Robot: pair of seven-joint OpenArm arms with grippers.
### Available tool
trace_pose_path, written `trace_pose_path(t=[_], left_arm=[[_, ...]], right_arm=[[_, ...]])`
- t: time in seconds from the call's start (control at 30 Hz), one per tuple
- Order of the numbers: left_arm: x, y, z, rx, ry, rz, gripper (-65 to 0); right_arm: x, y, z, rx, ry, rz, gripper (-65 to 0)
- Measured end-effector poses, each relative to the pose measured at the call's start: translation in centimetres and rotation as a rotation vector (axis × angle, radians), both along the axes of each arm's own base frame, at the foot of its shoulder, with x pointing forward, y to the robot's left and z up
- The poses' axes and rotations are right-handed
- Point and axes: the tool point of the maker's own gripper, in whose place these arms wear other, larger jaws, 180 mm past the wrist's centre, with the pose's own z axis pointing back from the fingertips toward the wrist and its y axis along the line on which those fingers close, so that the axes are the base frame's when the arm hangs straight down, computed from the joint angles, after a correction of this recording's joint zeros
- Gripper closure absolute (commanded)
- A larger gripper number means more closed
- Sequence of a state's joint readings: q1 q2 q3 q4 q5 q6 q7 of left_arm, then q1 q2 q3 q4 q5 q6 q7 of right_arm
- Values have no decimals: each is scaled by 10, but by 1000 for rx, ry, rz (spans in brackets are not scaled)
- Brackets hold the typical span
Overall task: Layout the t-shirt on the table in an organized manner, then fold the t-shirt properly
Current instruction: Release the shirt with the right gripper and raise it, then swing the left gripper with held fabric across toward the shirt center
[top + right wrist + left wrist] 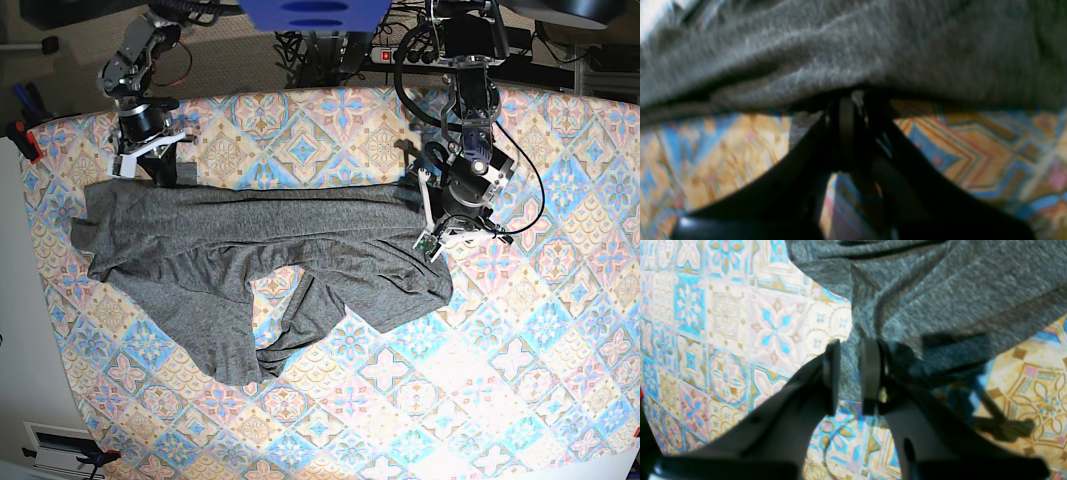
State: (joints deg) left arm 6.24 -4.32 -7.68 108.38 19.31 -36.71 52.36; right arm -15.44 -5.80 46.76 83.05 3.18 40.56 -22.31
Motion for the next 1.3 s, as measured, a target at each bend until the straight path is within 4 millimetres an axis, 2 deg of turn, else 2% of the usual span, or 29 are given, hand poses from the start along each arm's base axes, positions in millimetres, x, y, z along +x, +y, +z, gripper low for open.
trace_pose_path(t=[0.07,0.2,0.3,0.33,0.37,0.5,0.63,0.7,0.8,0.97,1.07,1.13,1.3], left_arm=[[0,0,0,-2,0,-1,-113],[1,-1,1,-3,-3,-2,-113],[0,-3,0,-1,4,-9,-113],[3,-12,1,-1,1,-32,-113],[8,-24,5,4,-8,-68,-113],[33,-96,34,-37,-107,-272,-113],[40,-169,56,-89,-158,-432,-113],[45,-197,48,-115,-126,-469,-112],[44,-225,15,-124,-7,-510,-111],[39,-247,-14,-202,48,-552,-112],[26,-253,-51,-230,140,-571,-111],[25,-259,-58,-274,144,-575,-111],[29,-272,-65,-359,131,-569,-110]], right_arm=[[-3,-1,2,-52,28,28,0],[-23,-5,5,-93,58,35,0],[-25,-7,6,-119,77,50,0],[-23,-7,7,-120,75,49,0],[-22,-8,7,-123,77,47,0],[-22,-7,7,-123,75,45,0],[-28,-7,6,-119,79,42,0],[-29,-7,6,-119,80,42,0],[-32,-8,6,-120,81,43,0],[-39,-8,5,-119,87,40,0],[-40,-12,5,-122,87,32,0],[-44,-19,5,-125,99,11,0],[-61,-53,7,-166,125,-82,0]])
